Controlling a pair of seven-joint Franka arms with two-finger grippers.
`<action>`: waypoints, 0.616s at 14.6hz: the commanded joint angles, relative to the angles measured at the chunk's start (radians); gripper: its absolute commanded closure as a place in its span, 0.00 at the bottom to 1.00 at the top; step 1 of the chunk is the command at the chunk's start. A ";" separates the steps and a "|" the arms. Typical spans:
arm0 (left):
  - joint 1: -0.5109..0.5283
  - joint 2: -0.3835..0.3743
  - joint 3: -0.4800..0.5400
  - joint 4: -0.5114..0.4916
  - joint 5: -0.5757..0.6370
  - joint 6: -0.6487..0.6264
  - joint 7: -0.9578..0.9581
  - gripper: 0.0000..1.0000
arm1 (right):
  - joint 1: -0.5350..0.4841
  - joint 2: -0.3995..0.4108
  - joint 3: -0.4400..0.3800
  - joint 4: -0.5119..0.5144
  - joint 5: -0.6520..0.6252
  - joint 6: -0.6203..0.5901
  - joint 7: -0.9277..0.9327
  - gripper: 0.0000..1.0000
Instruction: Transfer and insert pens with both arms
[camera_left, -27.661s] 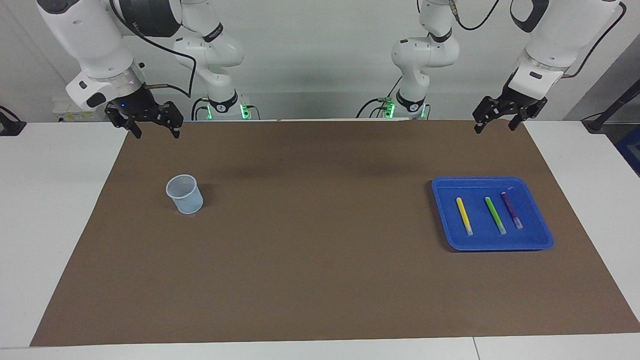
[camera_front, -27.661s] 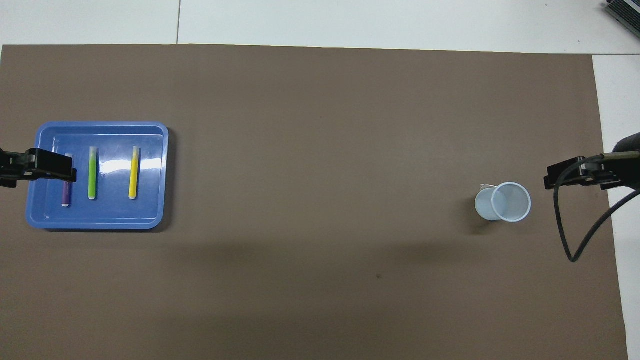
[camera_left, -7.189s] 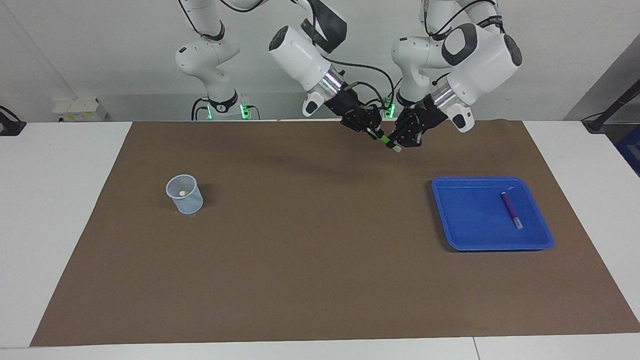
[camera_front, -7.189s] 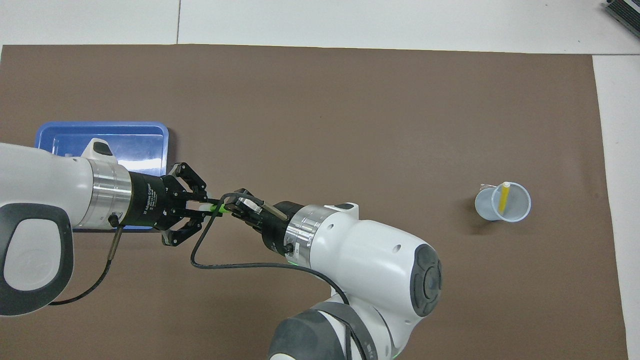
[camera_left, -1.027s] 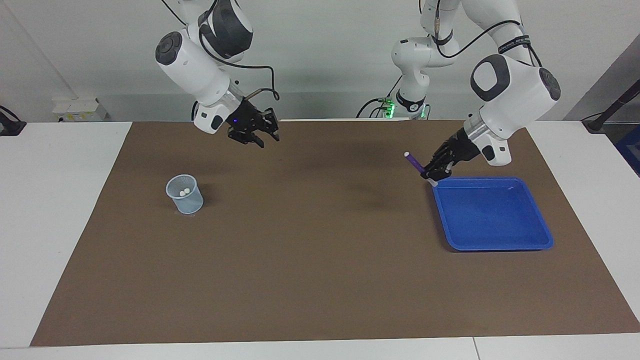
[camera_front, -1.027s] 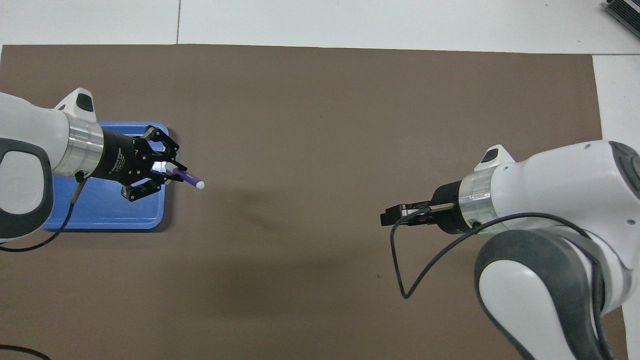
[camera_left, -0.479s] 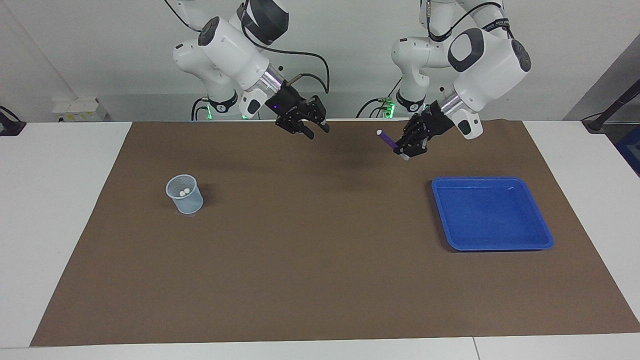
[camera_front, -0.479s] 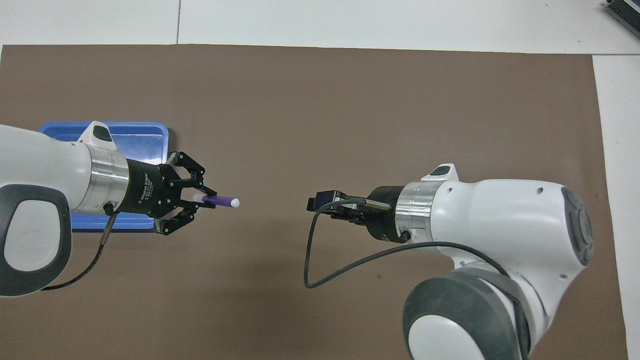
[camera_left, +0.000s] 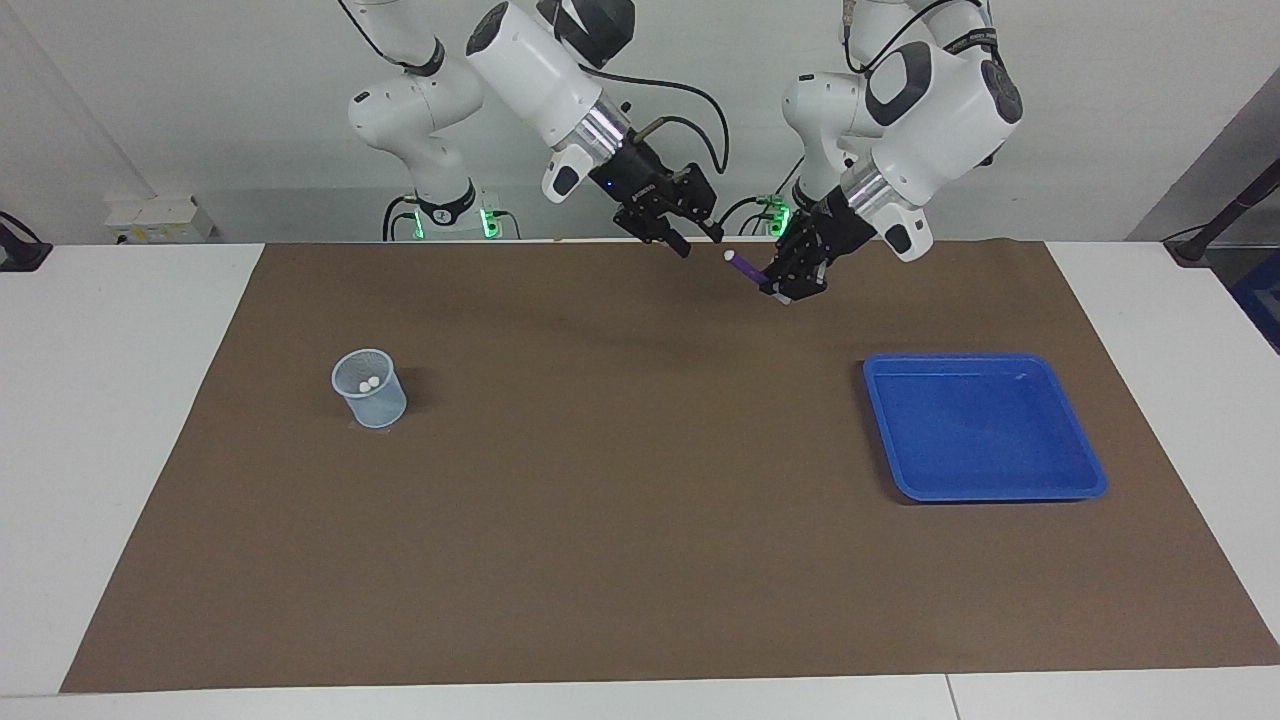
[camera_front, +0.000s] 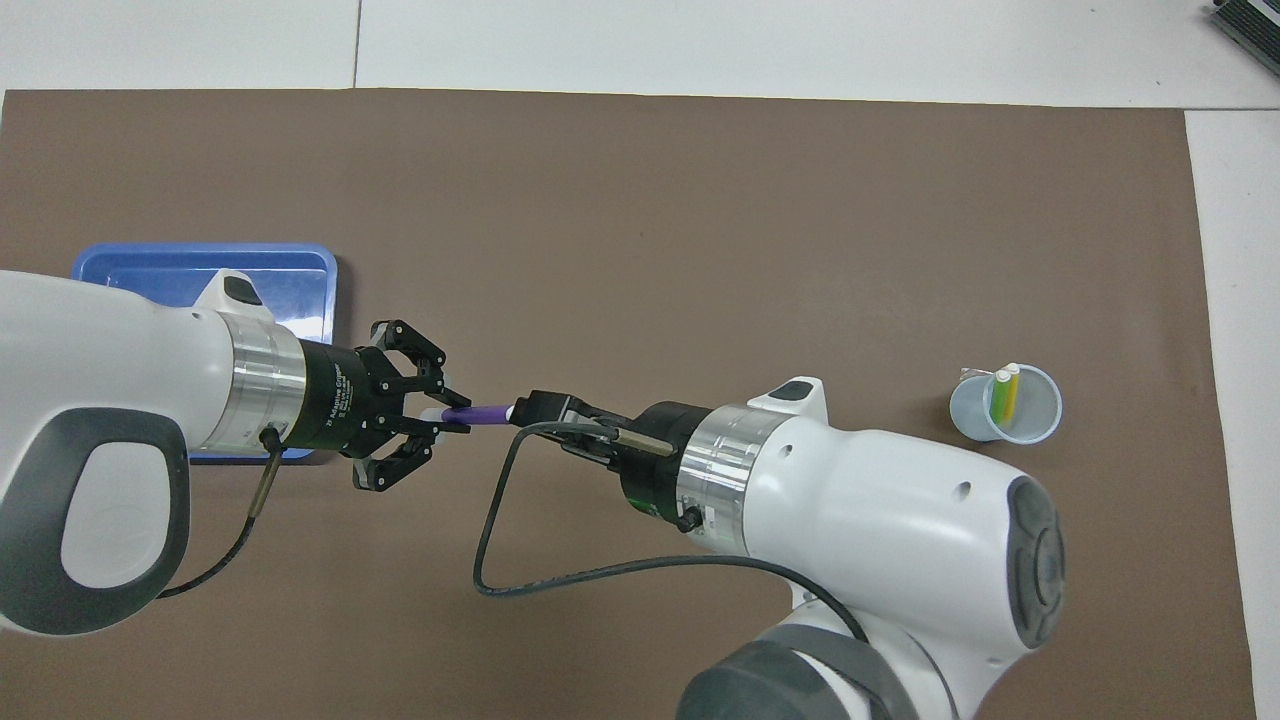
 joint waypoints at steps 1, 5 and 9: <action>-0.035 -0.043 0.014 -0.048 -0.017 0.043 -0.039 1.00 | 0.043 0.035 -0.003 0.023 0.023 0.053 0.013 0.43; -0.044 -0.045 0.014 -0.048 -0.015 0.043 -0.043 1.00 | 0.068 0.060 -0.003 0.034 0.023 0.085 0.004 0.43; -0.044 -0.049 0.014 -0.048 -0.017 0.040 -0.043 1.00 | 0.054 0.069 -0.005 0.034 0.010 0.084 -0.007 0.54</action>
